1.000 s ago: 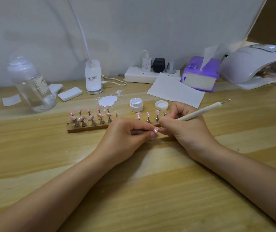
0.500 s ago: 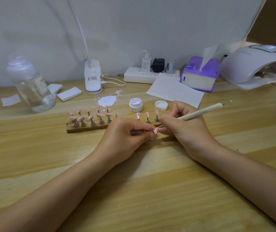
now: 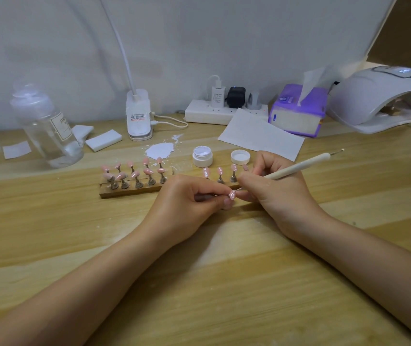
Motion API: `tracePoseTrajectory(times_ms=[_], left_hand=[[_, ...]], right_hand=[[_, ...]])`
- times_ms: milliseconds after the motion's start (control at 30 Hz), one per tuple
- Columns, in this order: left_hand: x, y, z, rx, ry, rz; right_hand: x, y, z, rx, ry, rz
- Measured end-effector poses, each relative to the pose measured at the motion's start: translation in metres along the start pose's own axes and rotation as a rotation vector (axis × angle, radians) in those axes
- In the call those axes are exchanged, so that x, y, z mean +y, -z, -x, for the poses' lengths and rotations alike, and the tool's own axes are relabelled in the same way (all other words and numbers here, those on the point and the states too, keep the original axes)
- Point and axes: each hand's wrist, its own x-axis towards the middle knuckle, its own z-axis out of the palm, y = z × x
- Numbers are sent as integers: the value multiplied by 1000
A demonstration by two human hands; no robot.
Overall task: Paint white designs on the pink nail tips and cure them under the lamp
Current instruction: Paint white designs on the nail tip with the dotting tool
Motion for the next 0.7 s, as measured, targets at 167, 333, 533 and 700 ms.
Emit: tracePoseTrajectory(times_ms=[167,333,533,700], left_hand=[[0,0,0,4,0,-8],[-1,0,0,3,1,-14],[-1,1,0,-7,9,-5],[0,0,1,-6,14,6]], right_hand=[[1,0,0,-4,4,13],[1,0,0,-2,7,12],[1,0,0,1,8,19],[2,1,0,6,13,25]])
